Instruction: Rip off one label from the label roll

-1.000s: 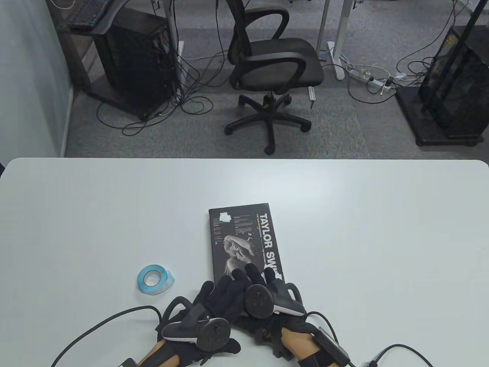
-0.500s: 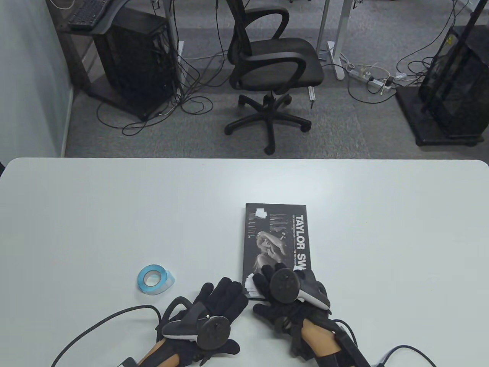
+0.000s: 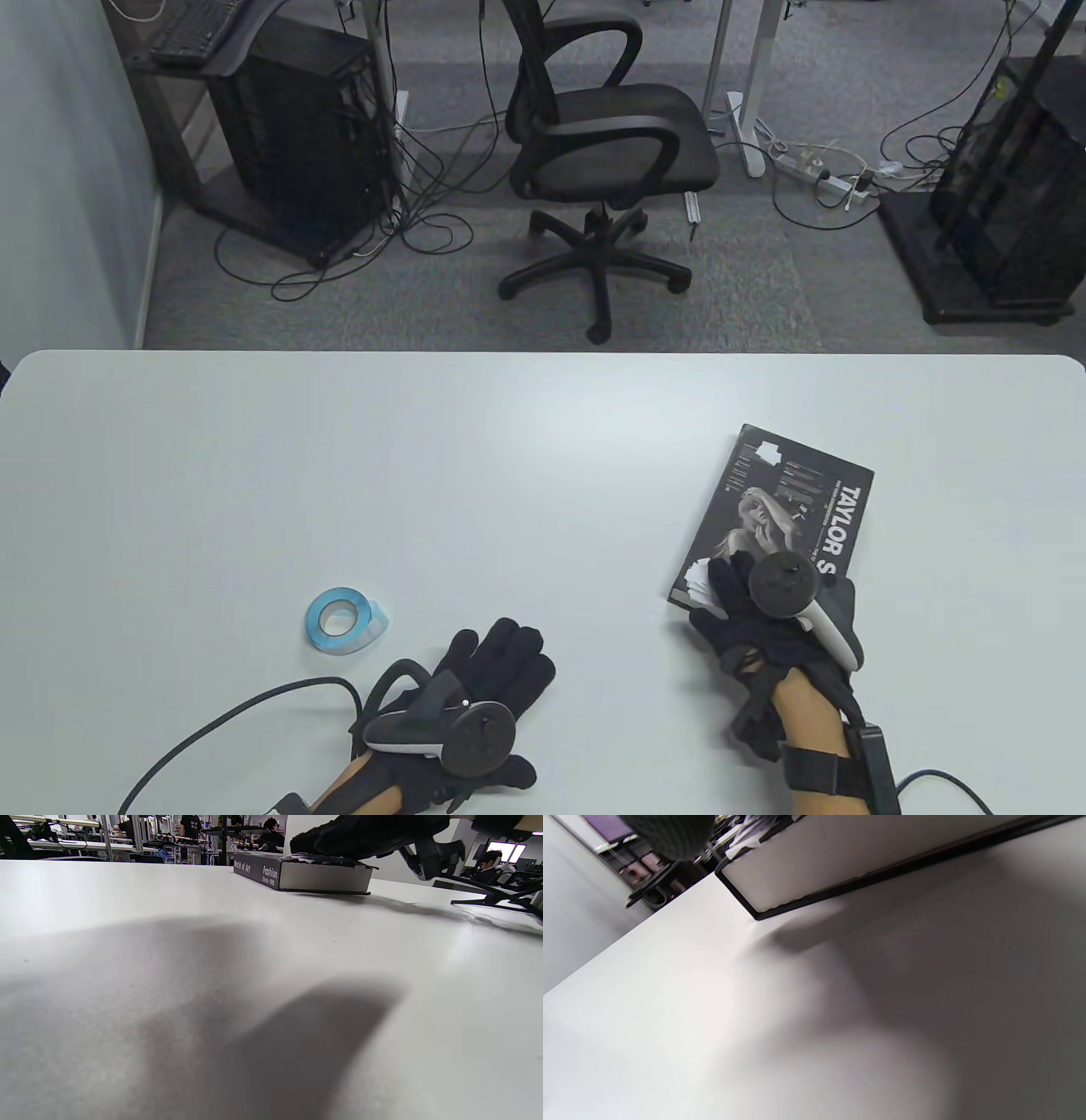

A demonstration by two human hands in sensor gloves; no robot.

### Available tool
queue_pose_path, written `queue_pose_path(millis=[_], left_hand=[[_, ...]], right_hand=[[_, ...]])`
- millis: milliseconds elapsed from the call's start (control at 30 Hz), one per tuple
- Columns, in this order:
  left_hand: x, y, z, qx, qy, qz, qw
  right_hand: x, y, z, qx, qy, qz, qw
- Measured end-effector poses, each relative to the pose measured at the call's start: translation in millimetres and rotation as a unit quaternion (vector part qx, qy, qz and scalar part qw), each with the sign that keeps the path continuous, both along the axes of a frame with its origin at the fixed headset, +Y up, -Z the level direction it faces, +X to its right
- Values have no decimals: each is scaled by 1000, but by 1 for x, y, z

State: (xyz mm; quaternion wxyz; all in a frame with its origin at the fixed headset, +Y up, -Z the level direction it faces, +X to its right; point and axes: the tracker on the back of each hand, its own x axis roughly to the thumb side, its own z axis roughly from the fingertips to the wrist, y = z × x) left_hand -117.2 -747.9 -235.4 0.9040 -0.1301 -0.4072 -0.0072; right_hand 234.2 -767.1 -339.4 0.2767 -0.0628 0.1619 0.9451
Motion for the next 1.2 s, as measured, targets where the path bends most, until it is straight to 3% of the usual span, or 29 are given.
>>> queue_pose_path(millis=[267, 633, 933, 1200], left_hand=[[0, -1, 0, -6, 0, -1, 1000], [-1, -2, 1, -14, 2, -2, 1000], [-3, -2, -1, -14, 8, -4, 1000], [-6, -1, -4, -11, 14, -4, 1000]], right_hand=[[33, -12, -8, 45, -68, -6, 997], [30, -10, -5, 60, -63, 20, 996], [-16, 16, 8, 97, 23, 34, 994], [-89, 27, 31, 103, 153, 29, 982]])
